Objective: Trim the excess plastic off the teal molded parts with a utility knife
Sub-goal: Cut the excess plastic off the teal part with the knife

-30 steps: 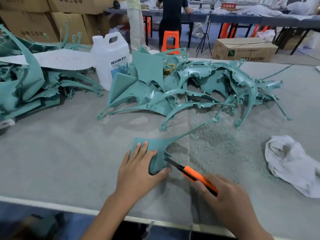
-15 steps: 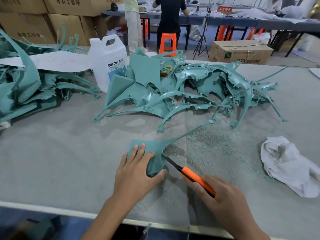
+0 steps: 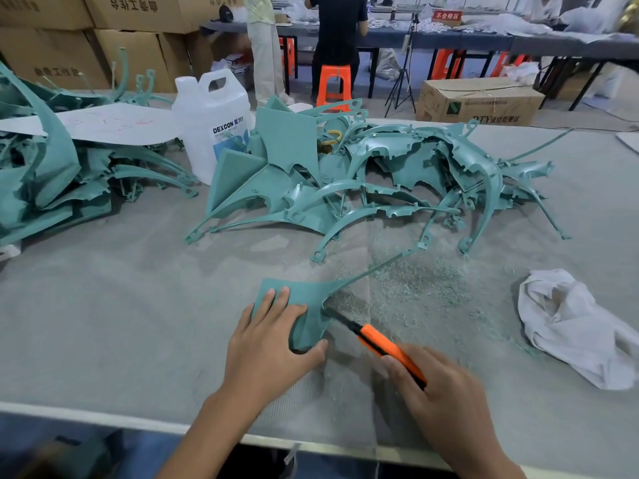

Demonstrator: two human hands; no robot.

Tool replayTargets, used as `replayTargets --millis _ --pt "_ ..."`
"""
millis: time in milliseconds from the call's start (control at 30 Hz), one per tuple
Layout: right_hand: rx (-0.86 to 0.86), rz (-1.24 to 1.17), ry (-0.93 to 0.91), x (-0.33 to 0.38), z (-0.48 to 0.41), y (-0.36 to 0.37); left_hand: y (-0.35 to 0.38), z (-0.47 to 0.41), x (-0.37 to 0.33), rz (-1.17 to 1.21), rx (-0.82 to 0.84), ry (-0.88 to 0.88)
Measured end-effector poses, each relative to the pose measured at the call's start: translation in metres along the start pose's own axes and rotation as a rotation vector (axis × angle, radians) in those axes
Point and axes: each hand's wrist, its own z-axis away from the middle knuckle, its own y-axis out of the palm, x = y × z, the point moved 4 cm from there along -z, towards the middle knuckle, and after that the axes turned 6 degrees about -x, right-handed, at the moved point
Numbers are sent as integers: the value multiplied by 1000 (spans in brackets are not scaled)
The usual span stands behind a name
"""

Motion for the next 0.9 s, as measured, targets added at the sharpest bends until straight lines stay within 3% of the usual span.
replayTargets --millis 100,267,533,900 --pt "-142 -178 163 -11 2 -6 -4 3 2 -14 32 48" --pt "-101 -63 -47 2 9 -3 -10 5 20 -38 93 22" --pt "115 -20 -130 2 0 3 -8 7 25 186 59 -51" --pt "51 -44 -155 0 -2 3 1 8 29 211 19 -15"
